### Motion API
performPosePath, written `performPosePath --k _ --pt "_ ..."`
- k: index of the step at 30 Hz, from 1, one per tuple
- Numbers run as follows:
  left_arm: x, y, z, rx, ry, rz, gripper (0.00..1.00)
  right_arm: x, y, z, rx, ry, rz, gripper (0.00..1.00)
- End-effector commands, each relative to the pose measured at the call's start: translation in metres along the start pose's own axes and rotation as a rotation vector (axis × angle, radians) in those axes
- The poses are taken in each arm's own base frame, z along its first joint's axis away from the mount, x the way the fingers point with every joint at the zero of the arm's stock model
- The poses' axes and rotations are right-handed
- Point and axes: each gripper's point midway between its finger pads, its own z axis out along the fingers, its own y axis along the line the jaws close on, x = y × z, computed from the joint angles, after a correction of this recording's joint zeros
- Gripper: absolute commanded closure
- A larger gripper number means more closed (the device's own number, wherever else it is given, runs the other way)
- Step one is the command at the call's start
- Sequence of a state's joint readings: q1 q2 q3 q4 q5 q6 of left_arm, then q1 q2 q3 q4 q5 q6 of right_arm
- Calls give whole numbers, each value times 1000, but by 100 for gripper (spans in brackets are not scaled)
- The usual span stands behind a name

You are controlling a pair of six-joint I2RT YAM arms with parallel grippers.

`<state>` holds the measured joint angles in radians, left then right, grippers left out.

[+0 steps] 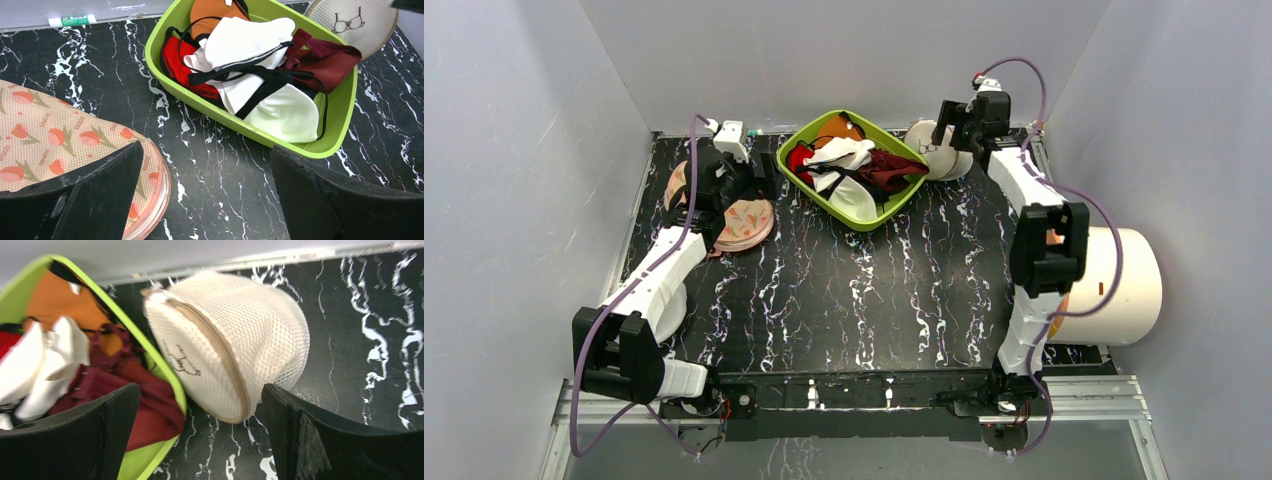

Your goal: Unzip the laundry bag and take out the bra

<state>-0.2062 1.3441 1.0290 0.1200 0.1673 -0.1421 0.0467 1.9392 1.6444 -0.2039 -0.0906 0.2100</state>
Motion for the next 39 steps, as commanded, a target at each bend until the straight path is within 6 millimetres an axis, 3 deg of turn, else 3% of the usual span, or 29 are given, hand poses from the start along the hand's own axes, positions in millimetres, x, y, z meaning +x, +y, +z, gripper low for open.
performPosePath --k 1,3,5,9,14,15,16,18,21,29,35,39 --pt "-17 -11 2 50 -34 16 2 -9 -4 32 15 3 -28 13" --pt "-15 -12 3 55 -28 15 2 -4 -11 37 51 5 7 17" --pt "-16 -12 4 58 -27 16 2 -4 -16 34 81 -18 46 28" --pt "-15 -13 4 64 -25 17 2 -4 -21 14 100 -90 85 68" --pt "-16 -15 3 77 -25 15 2 -29 -30 -36 170 -208 91 91" --pt "-16 -16 3 80 -25 14 2 -25 -33 -41 182 -209 105 94" --pt "-16 -17 3 83 -23 11 2 -39 -29 -64 179 -259 119 96" --pt "-17 -19 3 91 -25 7 2 -40 -24 -87 153 -290 128 96" --pt "-17 -21 3 103 -25 0 2 -31 5 -111 -1 -271 113 92" --pt "-17 -25 2 120 -22 -13 2 22 75 -175 -280 -125 107 90" --pt "-10 -26 9 135 5 -40 2 28 89 -219 -313 -90 63 86" --pt "-11 -27 7 138 3 -43 2 40 118 -236 -482 -43 118 86"
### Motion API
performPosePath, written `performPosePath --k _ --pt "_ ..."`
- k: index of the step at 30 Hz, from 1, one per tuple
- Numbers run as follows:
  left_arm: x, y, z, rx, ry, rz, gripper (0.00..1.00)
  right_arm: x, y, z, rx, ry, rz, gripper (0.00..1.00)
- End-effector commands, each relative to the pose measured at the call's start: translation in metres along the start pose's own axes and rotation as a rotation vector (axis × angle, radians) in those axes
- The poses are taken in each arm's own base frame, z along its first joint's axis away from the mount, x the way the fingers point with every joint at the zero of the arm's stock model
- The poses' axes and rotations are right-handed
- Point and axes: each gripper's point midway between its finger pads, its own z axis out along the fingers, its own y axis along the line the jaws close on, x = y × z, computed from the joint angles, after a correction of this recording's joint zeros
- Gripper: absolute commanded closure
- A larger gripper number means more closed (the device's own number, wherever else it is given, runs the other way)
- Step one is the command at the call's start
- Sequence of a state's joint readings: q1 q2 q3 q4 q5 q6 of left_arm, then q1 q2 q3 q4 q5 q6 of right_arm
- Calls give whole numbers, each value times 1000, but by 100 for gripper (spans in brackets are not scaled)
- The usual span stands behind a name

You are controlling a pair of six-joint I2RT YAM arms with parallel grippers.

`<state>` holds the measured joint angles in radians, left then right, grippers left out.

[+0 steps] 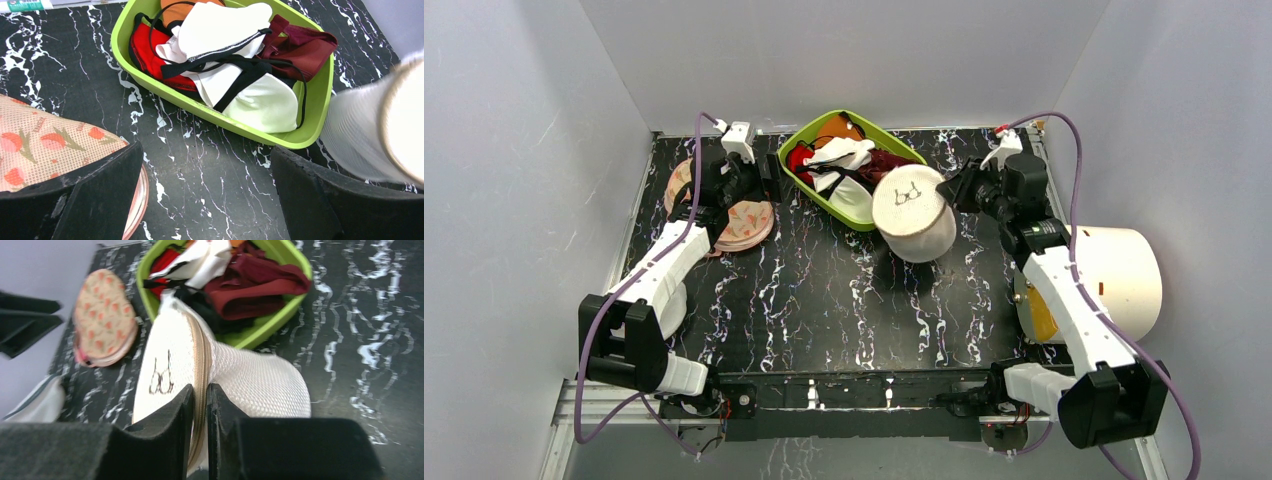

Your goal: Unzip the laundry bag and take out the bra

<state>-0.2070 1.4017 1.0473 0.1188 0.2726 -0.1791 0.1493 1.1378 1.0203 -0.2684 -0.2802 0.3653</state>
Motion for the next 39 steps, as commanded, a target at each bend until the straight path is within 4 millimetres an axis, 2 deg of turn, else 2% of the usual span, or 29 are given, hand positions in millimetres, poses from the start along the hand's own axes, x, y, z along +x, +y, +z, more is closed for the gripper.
performPosePath --k 1,3,5,10,11,12,14,16,18,21,24,26,29,33,37,39 --pt "-24 -13 -5 41 -54 7 2 -2 46 -16 -224 10 33 85" --pt "-25 -12 -6 34 -57 10 2 13 57 -11 -271 90 49 85" --pt "-25 -11 -7 27 -59 12 2 27 75 -10 -332 152 51 85" --pt "-26 -7 -8 3 -61 23 2 72 147 -9 -506 253 10 85" --pt "-25 -6 -8 -3 -57 25 2 80 157 -9 -525 266 -8 85" --pt "-25 -4 -8 -8 -58 26 2 87 159 -6 -499 276 -22 84" --pt "-23 -4 -8 -14 -57 28 2 89 143 4 -372 274 -38 81" --pt "-21 -5 -7 -16 -54 33 2 91 123 11 -257 285 -65 71" --pt "-20 -7 -7 -13 -48 42 2 96 99 15 -129 321 -107 66" --pt "-20 -10 -7 -11 -43 51 2 107 74 11 -7 380 -140 54" --pt "-19 -14 -6 -1 -42 53 2 115 55 5 82 396 -153 40" --pt "-18 -19 -6 14 -39 53 2 122 44 -1 122 405 -159 33" --pt "-15 -25 -4 30 -26 62 2 130 24 -11 212 404 -150 28" --pt "-15 -25 -4 23 -25 70 2 128 -5 -24 345 337 -153 21" --pt "-14 -27 -3 29 -22 68 2 121 -50 -25 494 243 -120 14" --pt "-11 -26 -2 18 -17 77 2 118 -58 -20 480 224 -64 14"
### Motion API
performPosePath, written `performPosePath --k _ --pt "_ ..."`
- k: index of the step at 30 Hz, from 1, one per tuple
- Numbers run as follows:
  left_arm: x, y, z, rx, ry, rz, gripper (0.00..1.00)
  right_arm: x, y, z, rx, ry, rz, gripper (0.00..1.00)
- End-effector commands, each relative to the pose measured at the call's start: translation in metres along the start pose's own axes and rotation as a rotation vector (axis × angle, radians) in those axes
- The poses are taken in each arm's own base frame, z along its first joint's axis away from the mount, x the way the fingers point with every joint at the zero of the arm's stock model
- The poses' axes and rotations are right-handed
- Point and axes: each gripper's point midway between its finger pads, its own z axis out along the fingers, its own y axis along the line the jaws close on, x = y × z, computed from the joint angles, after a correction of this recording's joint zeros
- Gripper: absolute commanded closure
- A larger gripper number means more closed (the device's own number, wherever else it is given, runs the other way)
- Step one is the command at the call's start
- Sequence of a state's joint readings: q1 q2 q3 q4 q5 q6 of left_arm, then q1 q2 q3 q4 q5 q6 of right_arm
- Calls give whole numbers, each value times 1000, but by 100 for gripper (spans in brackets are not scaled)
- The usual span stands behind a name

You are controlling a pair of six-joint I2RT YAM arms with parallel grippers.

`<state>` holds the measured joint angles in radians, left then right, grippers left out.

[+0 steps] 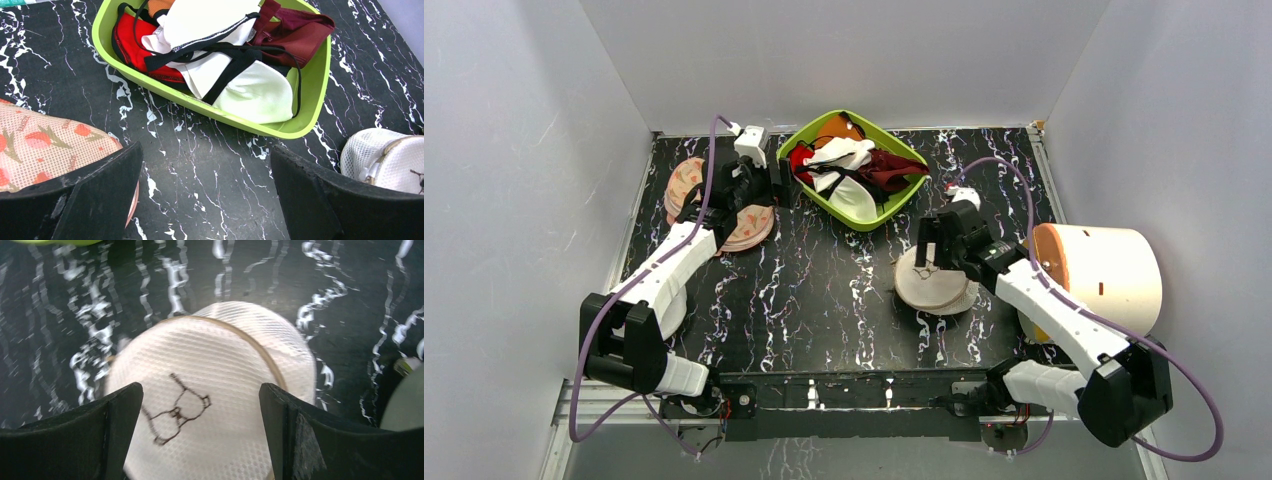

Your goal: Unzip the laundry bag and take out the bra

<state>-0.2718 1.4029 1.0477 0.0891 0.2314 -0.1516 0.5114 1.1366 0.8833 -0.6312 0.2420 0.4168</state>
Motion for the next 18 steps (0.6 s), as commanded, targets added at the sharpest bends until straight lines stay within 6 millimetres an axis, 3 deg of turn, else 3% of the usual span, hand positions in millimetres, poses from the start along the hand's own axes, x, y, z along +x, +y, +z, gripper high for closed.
performPosePath --k 1,7,9,14,18 --pt "-23 -7 -6 0 -51 40 2 -32 -31 10 68 -140 141 14" --pt "-18 -14 -1 32 -34 41 2 -33 -29 26 39 -158 112 11" --pt "-14 -23 3 86 -26 36 2 -28 -19 33 -19 -141 64 10" --pt "-3 -58 12 300 22 -11 2 -5 53 35 -462 -72 -82 15" --pt "-7 -56 9 284 12 11 2 5 96 33 -705 -46 -115 16"
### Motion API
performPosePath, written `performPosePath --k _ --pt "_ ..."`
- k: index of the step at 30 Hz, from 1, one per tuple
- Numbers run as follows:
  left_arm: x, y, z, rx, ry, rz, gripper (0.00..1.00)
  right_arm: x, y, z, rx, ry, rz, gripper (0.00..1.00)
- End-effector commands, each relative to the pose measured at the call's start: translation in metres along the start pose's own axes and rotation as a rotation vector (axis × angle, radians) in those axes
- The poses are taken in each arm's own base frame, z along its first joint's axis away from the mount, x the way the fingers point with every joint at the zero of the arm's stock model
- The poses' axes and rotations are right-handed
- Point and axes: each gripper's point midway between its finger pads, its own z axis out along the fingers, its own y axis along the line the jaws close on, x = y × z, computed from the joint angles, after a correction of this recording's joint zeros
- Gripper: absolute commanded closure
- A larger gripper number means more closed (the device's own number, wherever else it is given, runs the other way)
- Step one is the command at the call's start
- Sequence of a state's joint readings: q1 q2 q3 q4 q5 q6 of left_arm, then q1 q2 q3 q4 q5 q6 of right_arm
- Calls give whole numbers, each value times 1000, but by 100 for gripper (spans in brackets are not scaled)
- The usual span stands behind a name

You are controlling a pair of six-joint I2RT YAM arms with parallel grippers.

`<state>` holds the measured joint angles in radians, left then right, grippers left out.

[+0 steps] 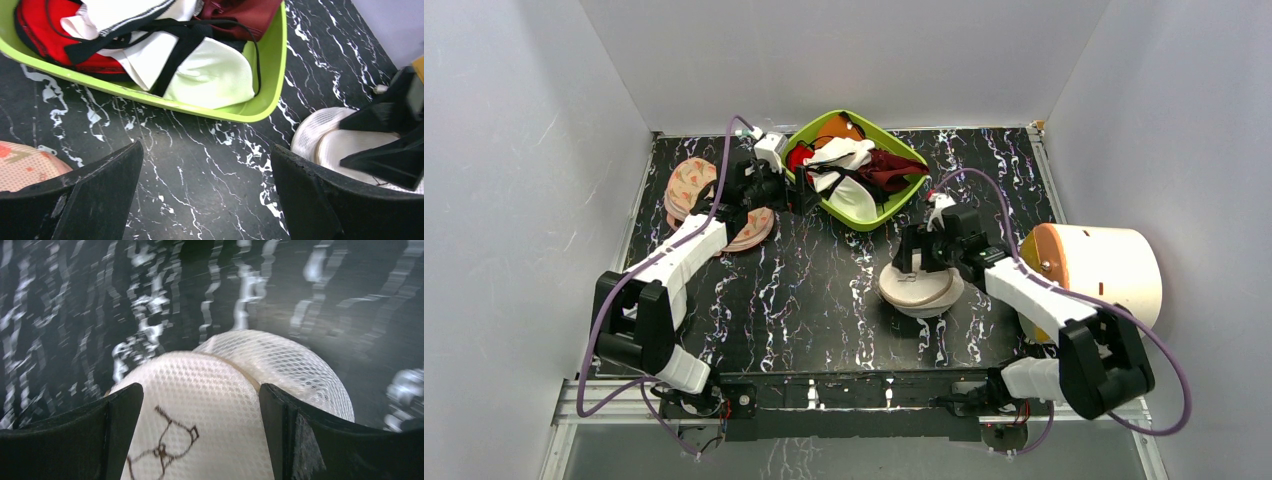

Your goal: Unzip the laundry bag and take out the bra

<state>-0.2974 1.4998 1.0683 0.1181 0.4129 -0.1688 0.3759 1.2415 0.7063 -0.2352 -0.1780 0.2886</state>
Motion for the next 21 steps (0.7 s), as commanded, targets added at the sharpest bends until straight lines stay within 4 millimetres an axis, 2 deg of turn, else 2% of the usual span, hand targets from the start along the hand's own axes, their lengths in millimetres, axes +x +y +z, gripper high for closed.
performPosePath --k 1,5,7,11,14,17,21 --pt "-30 -22 -11 75 -70 53 2 -12 73 10 -383 -30 -104 16" --pt "-30 -22 -13 74 -71 60 2 -18 112 7 -498 -10 -161 16" --pt "-31 -29 -14 105 -73 60 2 -26 117 3 -500 -17 -163 15" --pt "-28 -37 -14 123 -75 87 2 -46 97 -2 -324 -36 -126 12" --pt "-24 -39 -11 107 -61 107 2 -45 77 -14 -167 40 -78 11" --pt "-24 -43 -11 111 -58 112 2 -37 61 -38 -45 104 -23 9" --pt "-20 -50 -10 118 -52 128 2 -34 41 -82 88 42 55 8"
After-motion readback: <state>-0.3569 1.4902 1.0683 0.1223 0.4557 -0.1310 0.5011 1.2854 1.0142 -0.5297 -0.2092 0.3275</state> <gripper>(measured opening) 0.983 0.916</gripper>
